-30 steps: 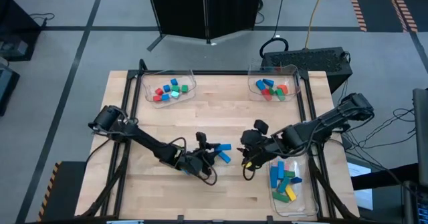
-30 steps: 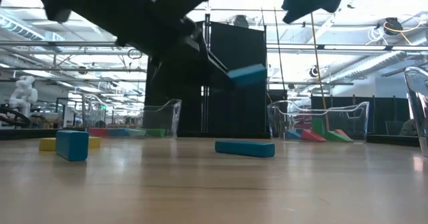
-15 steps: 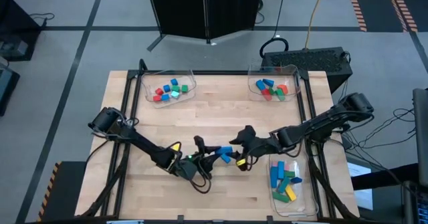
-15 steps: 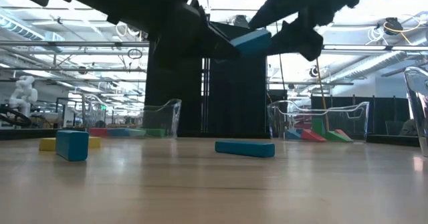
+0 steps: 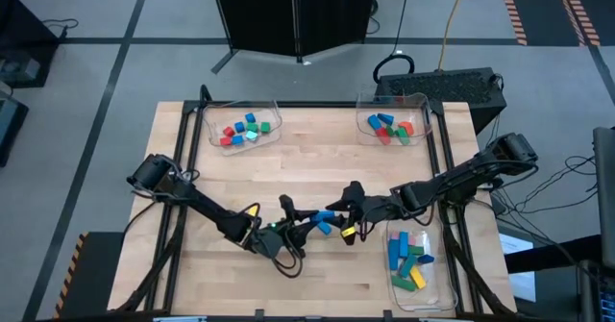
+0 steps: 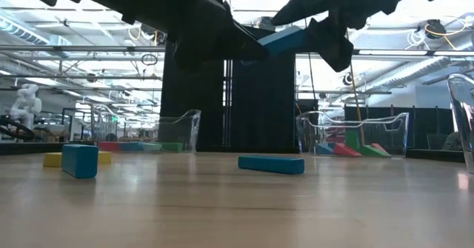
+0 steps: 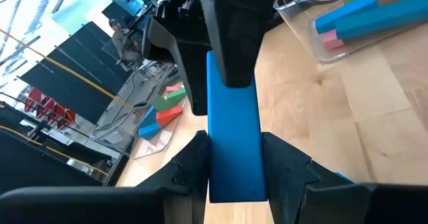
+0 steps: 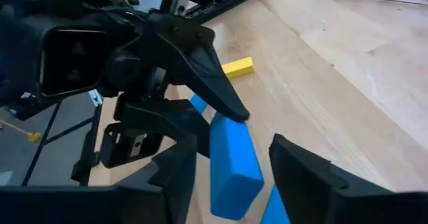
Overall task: Sort blocks by size
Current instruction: Put the blue rectangular block into the bottom right transparent bin
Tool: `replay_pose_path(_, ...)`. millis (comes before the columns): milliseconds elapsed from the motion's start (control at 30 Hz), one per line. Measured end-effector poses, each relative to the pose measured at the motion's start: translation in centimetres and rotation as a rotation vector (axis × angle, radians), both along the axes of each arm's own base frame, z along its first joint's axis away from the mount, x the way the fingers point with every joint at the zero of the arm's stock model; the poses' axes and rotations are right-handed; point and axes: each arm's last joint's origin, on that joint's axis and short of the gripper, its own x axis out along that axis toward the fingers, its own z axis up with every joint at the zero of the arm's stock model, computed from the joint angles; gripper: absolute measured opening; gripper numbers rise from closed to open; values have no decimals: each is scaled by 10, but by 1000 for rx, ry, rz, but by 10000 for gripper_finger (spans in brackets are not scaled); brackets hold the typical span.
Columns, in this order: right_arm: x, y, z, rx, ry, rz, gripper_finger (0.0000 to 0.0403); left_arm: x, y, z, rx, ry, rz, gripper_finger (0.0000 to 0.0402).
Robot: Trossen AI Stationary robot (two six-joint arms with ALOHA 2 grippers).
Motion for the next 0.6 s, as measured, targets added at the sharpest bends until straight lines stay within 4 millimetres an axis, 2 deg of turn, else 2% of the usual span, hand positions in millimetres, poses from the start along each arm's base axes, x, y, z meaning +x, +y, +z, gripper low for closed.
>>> replay_pose_path(300,0,0,0,23,6,16,118,0,0,0,-5,-5,6,109)
replay_pose_path(600,0,0,-1,9,19,20,72,0,0,1,-1,-10,13,109)
